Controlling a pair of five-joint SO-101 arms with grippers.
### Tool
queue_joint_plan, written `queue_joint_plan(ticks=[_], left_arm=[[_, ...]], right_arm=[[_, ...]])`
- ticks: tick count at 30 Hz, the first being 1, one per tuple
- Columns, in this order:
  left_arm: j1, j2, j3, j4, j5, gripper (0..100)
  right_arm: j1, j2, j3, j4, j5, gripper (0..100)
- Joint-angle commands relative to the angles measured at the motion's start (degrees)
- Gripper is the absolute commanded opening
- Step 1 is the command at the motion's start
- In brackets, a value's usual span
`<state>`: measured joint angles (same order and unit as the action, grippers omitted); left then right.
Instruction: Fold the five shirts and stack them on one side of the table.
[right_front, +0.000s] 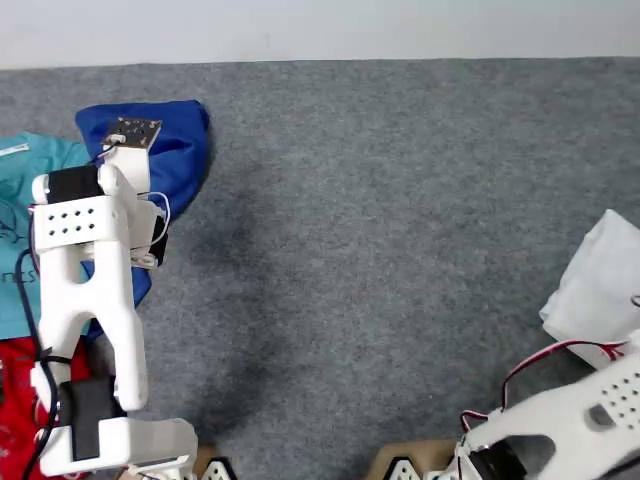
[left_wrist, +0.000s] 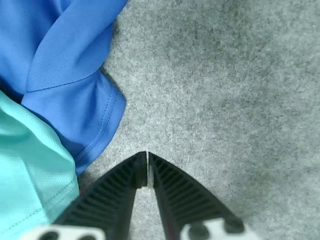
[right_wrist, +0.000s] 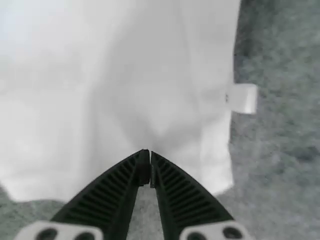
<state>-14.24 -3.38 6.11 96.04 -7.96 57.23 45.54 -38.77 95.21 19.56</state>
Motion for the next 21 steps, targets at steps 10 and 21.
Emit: queue_joint_plan(ticks=[10,21], left_arm=[[0.5,-2.1,-1.8,-1.0,-0.7,1],[0.5,-2.1,-1.8,-1.0,-0.7,1]], right_arm=[[6.5,-4.1,-4.0,3.8,0.7,1.1],[-2.3,-16.6,-4.0,4.2,0.3,1.1]])
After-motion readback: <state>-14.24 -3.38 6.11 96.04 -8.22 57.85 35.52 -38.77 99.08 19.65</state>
